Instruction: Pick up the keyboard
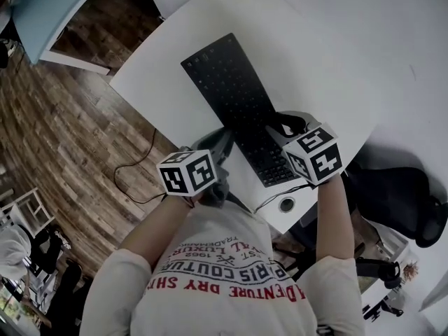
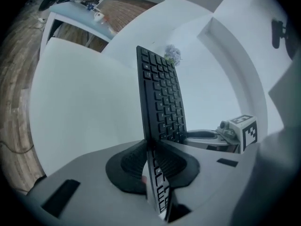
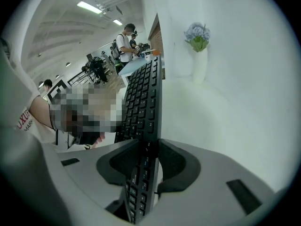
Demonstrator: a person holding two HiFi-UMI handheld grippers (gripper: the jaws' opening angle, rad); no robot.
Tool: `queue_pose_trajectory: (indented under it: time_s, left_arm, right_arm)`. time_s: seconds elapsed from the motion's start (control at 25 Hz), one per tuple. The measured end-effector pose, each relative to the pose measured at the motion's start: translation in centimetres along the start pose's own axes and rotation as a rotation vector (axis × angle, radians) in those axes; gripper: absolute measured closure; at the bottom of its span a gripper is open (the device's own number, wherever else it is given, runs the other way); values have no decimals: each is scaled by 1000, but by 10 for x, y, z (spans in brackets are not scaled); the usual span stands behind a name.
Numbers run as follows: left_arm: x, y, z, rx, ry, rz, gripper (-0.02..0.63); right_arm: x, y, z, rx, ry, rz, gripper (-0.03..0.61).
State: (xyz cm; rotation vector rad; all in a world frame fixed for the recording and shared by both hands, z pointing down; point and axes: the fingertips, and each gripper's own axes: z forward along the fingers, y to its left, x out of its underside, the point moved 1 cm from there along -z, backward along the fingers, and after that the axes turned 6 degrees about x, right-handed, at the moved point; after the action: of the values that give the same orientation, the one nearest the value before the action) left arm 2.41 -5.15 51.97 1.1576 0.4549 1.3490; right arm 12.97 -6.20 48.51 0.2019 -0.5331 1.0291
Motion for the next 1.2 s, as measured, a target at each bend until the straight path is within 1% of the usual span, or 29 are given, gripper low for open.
queue_pose_trajectory:
  time_s: [0.16,0.28,0.44,0.56,0.8,1.08,1.2]
  left_arm:
    - [-19,-26,-8,20,-29,108,543]
    - [-46,-50,-9,52,-50,197,543]
    - [-69,-79,-13,94,-63,342,546]
    - [-83,-102,-10,130,-66,440,546]
    - [-89,-152,-2,204,-62,582,546]
    - [-97,-193,4,282,-37,742,546]
    - [-97,-213,9,335,-21,787,546]
  right_arm:
    - [-16,1,-32,54,-79,20,446]
    - [-34,-8,-51,97,-140,38,453]
    - [-43,-17,-67,134,-193,75,456]
    - [-49,-23,-86,186,-214,102,460]
    - [-45,-39,-127,286,-272,128,471]
    - [-42,-49,-159,380,-312,185,480]
    - [-40,-54,-181,430,-336,210,480]
